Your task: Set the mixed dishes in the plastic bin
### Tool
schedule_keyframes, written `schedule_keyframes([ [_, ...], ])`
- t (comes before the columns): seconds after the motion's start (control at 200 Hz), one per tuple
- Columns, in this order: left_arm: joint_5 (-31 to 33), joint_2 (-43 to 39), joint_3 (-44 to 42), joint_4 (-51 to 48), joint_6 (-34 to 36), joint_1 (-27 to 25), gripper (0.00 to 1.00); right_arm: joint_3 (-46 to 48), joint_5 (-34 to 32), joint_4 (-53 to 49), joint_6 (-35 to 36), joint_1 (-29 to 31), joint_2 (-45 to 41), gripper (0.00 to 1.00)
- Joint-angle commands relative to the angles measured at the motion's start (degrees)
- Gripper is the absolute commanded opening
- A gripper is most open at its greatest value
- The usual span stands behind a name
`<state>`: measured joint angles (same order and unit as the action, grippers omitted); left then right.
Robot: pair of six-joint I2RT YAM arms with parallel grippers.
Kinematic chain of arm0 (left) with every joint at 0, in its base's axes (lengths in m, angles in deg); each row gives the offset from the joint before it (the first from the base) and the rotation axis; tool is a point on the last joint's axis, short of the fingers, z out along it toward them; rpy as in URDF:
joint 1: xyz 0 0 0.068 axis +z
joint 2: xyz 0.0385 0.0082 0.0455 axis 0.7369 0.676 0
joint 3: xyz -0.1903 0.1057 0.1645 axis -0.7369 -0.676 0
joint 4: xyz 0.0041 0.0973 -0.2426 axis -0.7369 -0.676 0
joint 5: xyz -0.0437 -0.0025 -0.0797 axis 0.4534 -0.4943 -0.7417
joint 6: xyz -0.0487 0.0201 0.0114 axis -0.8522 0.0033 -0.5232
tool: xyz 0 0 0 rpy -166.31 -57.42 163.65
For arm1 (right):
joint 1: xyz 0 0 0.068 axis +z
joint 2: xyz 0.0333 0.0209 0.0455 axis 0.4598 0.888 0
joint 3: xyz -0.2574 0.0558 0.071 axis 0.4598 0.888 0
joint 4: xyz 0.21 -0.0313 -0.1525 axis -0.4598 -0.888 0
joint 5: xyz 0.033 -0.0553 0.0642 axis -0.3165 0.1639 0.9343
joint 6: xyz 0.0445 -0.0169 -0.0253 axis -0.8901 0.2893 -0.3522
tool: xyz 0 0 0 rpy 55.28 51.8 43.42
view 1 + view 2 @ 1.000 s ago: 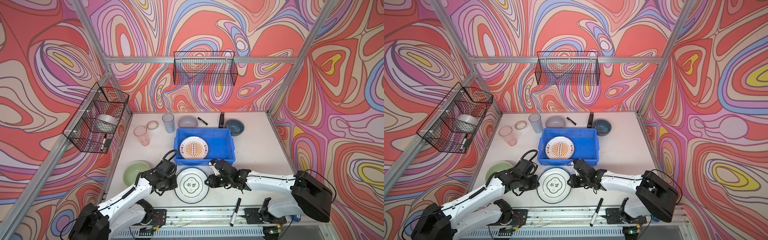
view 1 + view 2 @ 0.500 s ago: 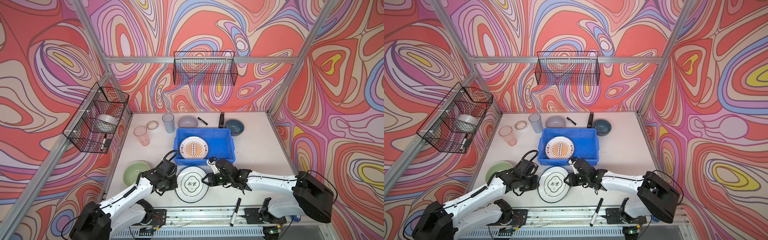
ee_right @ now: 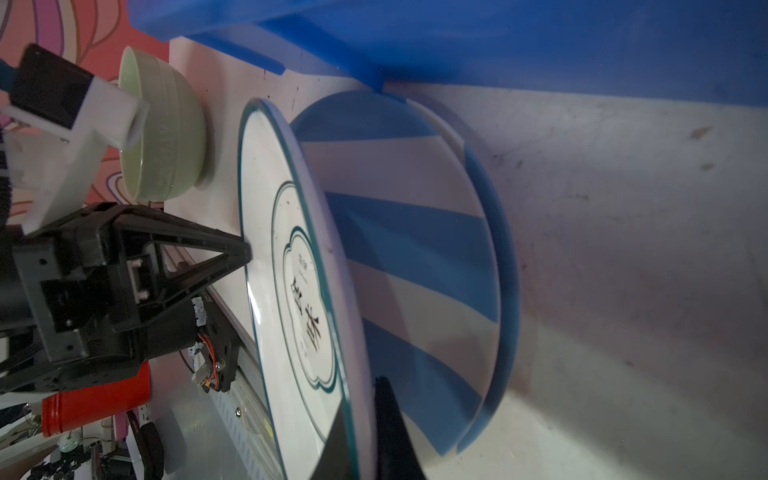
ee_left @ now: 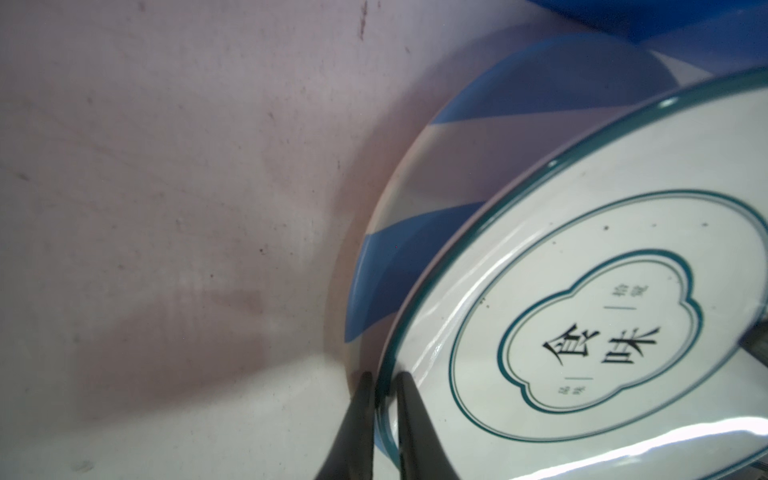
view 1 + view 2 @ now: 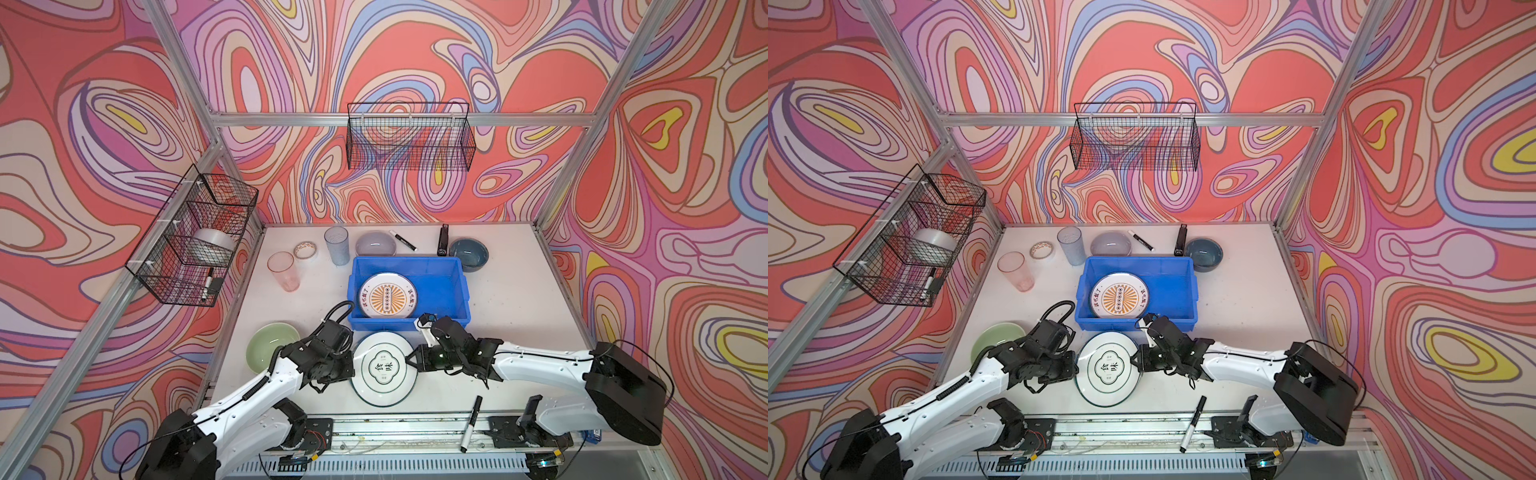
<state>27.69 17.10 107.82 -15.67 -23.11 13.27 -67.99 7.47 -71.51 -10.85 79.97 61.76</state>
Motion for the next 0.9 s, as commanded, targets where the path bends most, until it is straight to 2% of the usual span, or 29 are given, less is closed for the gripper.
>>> schedule_keyframes([
  [0.0,1.72,-1.08,2.28,-3.89,-0.52,-0.26,0.22,-0.5,-1.33,-2.35,0.11,0.31,-3.05,0.07],
  [0.205,6.06,-1.95,10.05,-11.31,0.91,-0.26,0.38,-1.72,-1.92,-8.59,2.26,0.36,-5.81,0.04],
  [0.401,11.12,-1.27,16.23,-15.95,2.9,-0.17,0.44,-3.56,-2.16,-14.5,5.39,0.33,-9.21,0.02],
  [0.511,12.32,0.82,19.37,-16.35,5.06,0.97,0.45,-7.32,-4.58,-19.39,7.13,0.34,-10.77,0.01],
  [0.606,12.17,2.91,20.96,-16.07,6.84,3.0,0.45,-11.94,-7.19,-24.1,8.61,0.36,-11.23,0.0],
  [0.756,8.09,4.83,22.87,-13.29,9.41,7.56,0.45,-19.13,-10.24,-29.51,10.21,0.3,-11.19,0.0],
  [0.897,6.34,6.47,25.95,-11.87,12.1,9.76,0.44,-24.84,-14.84,-34.08,11.94,-0.7,-9.45,0.0],
])
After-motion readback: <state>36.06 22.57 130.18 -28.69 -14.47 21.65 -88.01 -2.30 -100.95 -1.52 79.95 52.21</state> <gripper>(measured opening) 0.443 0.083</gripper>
